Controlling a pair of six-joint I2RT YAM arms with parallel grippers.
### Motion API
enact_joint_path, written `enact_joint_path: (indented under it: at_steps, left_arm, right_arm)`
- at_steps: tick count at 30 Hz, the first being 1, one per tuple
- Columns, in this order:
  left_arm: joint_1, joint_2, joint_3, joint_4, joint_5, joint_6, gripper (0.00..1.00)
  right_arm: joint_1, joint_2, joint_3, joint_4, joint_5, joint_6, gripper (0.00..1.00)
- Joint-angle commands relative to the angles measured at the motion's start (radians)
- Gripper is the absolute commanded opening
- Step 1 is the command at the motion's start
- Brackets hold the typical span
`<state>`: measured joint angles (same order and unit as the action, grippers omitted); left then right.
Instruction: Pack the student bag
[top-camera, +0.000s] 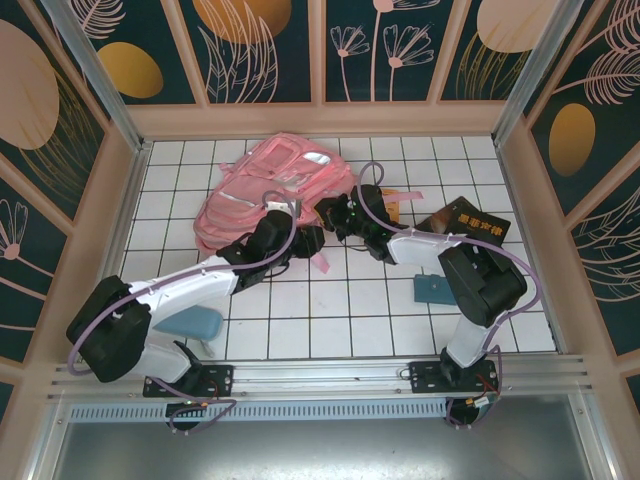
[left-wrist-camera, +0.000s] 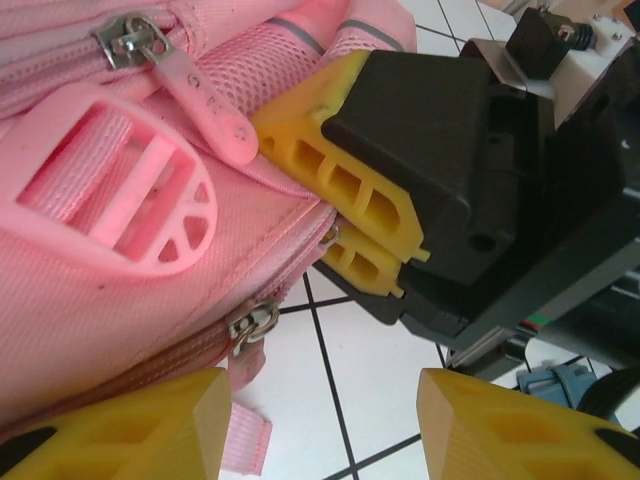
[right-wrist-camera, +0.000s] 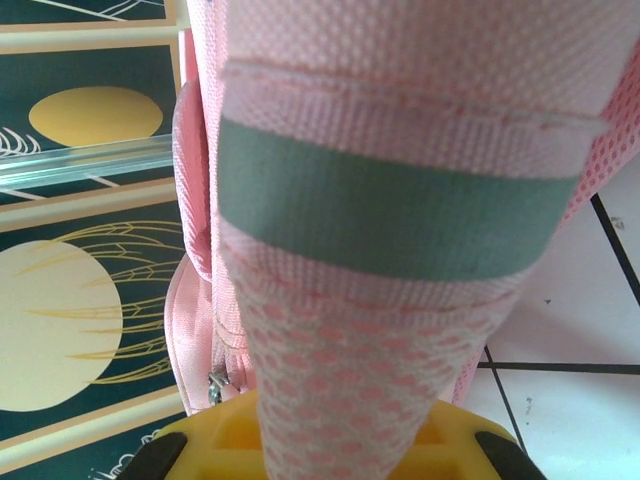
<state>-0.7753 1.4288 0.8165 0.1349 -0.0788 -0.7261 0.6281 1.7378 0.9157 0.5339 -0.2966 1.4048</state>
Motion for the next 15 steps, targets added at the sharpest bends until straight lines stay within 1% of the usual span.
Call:
enact_joint_path:
  at_steps: [1,3,5,6,8,11,15]
  left_arm:
    - [0.011,0.011,0.017,0.037,-0.065,-0.002,0.57]
    - [0.017,0.007,0.013,0.033,-0.073,-0.009,0.59]
    - [0.018,0.007,0.011,0.035,-0.070,-0.014,0.60]
    - [0.019,0.010,0.012,0.035,-0.068,-0.017,0.58]
    - [0.019,0.017,0.016,0.015,-0.079,-0.021,0.49]
    - [0.019,-0.003,-0.022,0.015,-0.096,-0.037,0.40]
    - [0.019,-0.027,-0.063,0.033,-0.074,-0.032,0.34]
  right_arm:
    - [0.010,-0.057,0.055,0.079,-0.117,0.041,0.00]
    - [0.010,-0.055,0.057,0.079,-0.123,0.046,0.00]
    - [0.011,-0.056,0.061,0.078,-0.126,0.046,0.00]
    - [0.011,-0.056,0.064,0.076,-0.127,0.046,0.00]
    - [0.009,-0.054,0.068,0.075,-0.127,0.048,0.00]
    - [0.007,-0.058,0.071,0.071,-0.122,0.046,0.00]
    - [0.005,-0.055,0.076,0.076,-0.131,0.051,0.00]
